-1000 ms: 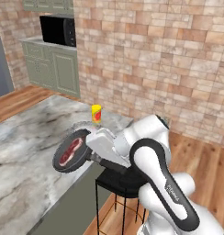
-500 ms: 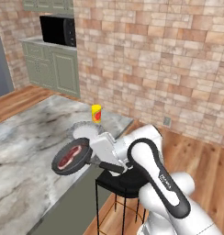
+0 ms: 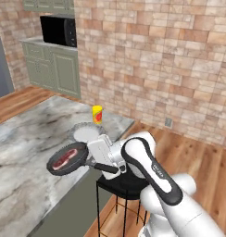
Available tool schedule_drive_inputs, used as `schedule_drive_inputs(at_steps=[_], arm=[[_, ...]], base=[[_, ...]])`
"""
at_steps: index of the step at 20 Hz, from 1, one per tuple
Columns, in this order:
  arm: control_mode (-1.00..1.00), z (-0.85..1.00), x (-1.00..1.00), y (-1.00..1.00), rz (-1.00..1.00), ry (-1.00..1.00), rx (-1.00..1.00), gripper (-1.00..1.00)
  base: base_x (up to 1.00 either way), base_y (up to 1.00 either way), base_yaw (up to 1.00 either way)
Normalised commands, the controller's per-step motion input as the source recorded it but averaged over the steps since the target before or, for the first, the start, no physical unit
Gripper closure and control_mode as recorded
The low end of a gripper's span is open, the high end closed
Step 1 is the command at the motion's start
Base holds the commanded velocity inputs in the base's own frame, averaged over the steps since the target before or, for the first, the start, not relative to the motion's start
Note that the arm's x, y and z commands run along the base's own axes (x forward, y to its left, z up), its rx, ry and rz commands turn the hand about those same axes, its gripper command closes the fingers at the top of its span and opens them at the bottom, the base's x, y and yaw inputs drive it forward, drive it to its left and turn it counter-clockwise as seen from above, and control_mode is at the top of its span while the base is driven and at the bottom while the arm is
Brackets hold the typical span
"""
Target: Pick up the pan with the steak in it and place it on the dining table. Then place the steak on the plate.
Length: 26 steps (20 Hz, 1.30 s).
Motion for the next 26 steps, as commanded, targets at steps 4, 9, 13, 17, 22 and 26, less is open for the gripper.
schedule_drive_inputs(at_steps=[4, 9, 13, 17, 22, 26], arm=[[-1.0, -0.04, 0.02, 0.01, 0.0, 0.02, 0.0, 1.0], [-1.0, -0.36, 0.45, 0.0, 0.0, 0.09, 0.02, 1.0], [-1.0, -0.48, 0.56, 0.0, 0.0, 0.11, 0.08, 1.0], [-1.0, -0.49, 0.6, 0.0, 0.0, 0.12, 0.09, 1.0], [-1.0, -0.51, 0.73, 0.0, -0.01, 0.15, 0.11, 1.0], [-1.0, -0.42, 0.77, 0.04, -0.03, 0.15, 0.07, 1.0]], base=[[0.0, 0.0, 0.0], [0.0, 0.0, 0.0], [0.0, 0.0, 0.0], [0.0, 0.0, 0.0], [0.0, 0.0, 0.0], [0.0, 0.0, 0.0]])
